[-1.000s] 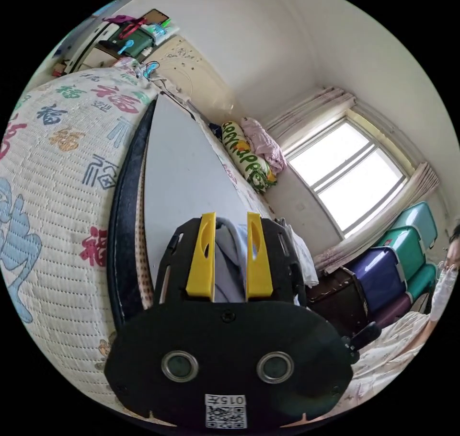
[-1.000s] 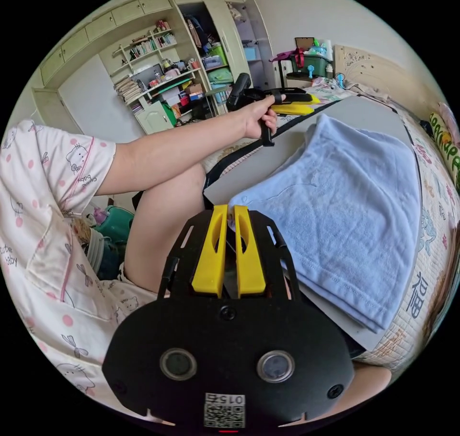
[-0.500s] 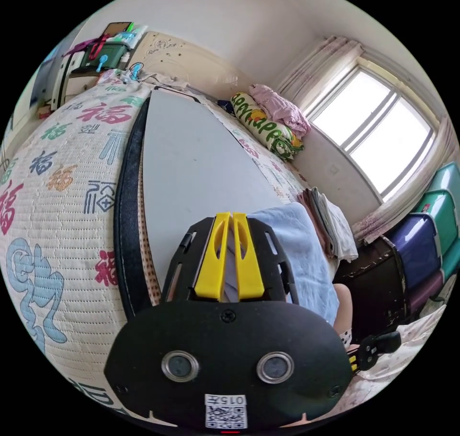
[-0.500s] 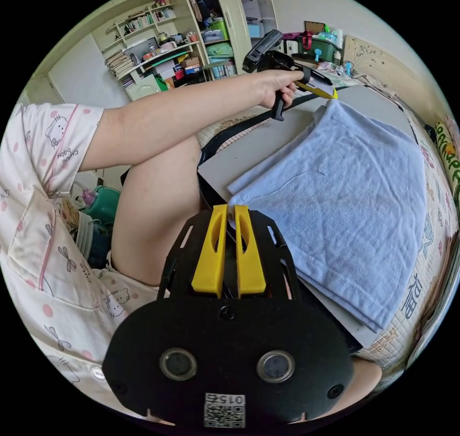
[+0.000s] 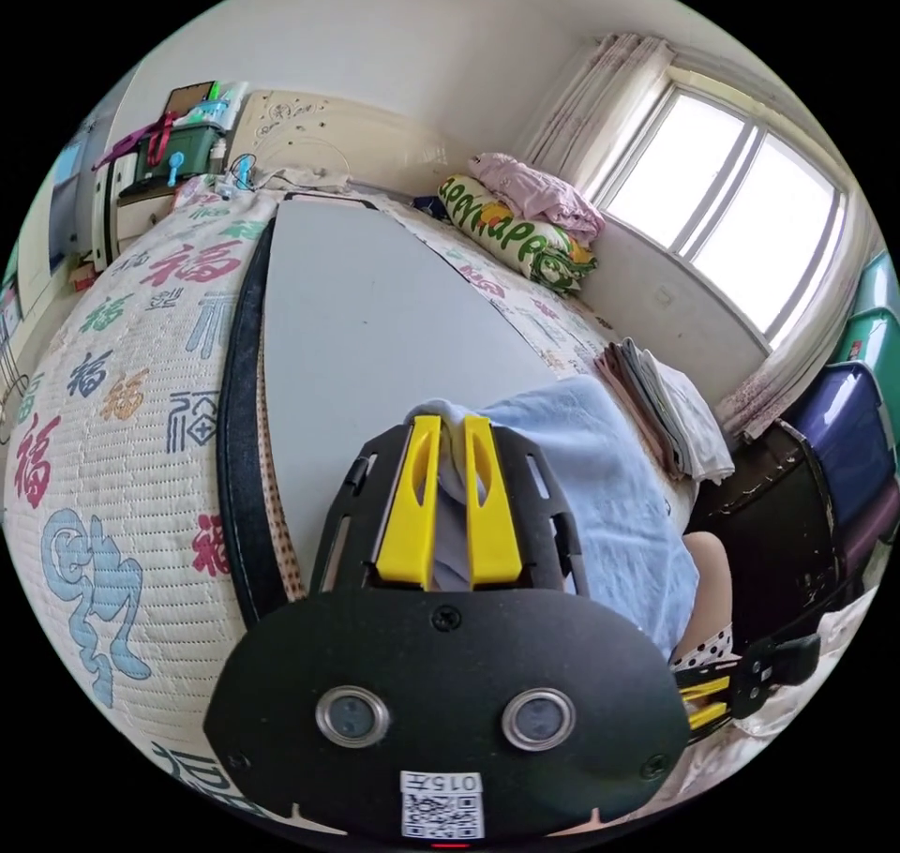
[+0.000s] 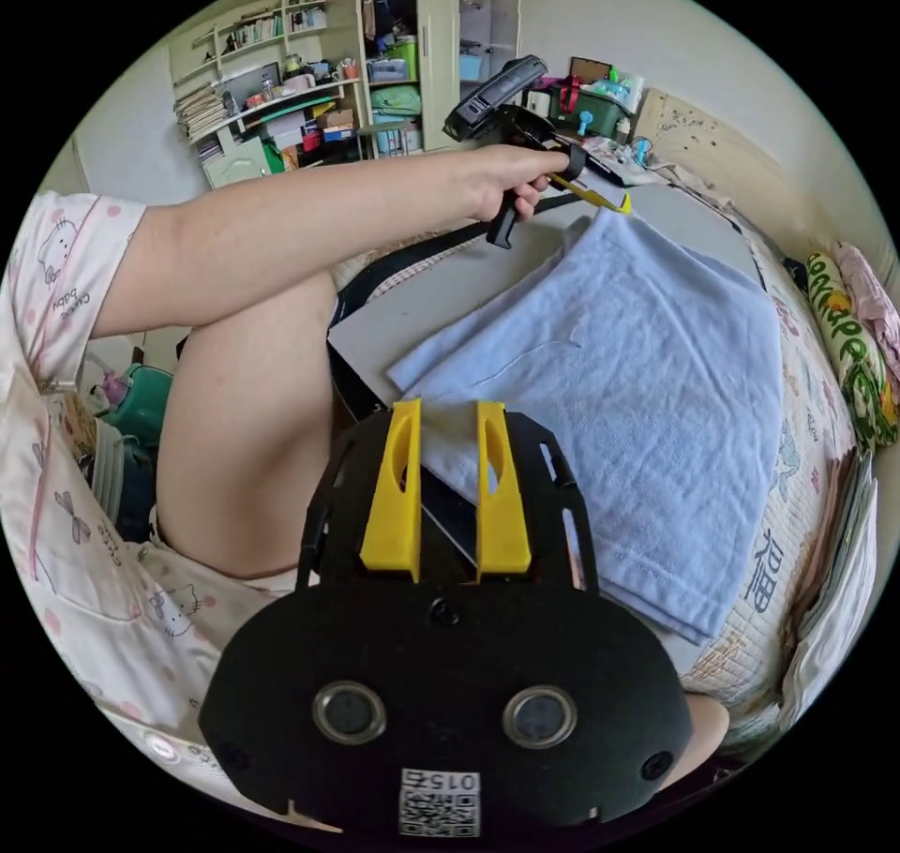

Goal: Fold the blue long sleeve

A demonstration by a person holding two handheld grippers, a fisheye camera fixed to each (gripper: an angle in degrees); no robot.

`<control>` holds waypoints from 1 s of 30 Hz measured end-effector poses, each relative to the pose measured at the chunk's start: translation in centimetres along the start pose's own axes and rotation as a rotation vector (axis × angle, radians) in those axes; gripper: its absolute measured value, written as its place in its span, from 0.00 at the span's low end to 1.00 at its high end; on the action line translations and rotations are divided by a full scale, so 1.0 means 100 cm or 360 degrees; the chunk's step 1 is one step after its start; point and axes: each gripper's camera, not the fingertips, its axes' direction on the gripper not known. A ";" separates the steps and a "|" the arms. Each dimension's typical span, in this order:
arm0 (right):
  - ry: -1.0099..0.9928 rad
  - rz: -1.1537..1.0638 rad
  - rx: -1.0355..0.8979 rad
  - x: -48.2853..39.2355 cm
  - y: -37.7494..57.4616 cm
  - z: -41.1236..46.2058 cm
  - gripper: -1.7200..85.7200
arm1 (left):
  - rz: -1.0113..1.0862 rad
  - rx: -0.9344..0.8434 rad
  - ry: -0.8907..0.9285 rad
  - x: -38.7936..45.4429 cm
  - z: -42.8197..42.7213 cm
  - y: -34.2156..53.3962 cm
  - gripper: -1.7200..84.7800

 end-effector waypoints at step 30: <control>-0.0220 0.0004 -0.0017 0.053 -0.208 0.023 0.03 | 0.0273 -0.0230 -0.0533 0.042 0.062 -0.022 0.08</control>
